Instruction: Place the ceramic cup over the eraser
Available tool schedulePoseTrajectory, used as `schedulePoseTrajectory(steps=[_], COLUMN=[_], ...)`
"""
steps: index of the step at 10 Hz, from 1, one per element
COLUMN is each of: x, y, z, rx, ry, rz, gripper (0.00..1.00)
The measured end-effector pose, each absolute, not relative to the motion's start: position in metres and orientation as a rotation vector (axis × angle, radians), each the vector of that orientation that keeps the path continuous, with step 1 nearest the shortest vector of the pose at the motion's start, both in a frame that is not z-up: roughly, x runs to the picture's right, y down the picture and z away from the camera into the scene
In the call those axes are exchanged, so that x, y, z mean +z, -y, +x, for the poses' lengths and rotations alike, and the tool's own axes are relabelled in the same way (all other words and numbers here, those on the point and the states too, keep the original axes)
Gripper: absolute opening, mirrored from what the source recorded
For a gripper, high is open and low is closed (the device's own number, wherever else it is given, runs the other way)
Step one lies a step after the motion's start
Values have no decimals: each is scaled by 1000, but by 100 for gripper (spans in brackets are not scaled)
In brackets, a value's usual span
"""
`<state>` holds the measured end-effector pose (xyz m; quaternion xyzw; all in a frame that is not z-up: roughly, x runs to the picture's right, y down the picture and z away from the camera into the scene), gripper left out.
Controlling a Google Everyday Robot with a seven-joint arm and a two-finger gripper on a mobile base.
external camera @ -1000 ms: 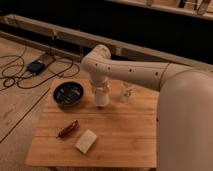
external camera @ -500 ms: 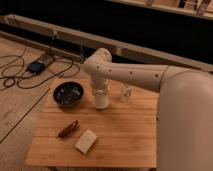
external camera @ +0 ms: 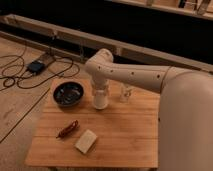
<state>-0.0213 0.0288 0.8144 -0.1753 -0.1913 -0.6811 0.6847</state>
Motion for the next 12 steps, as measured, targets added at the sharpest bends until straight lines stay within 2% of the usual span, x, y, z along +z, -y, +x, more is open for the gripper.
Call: schedulePoseTrajectory(steps=[5, 10, 12], x=[807, 772, 771], y=[-19, -7, -7], z=[-18, 9, 6], rx=[-1526, -1534, -1538], ry=[422, 434, 440], rz=[-357, -323, -321], gripper=[73, 73, 73])
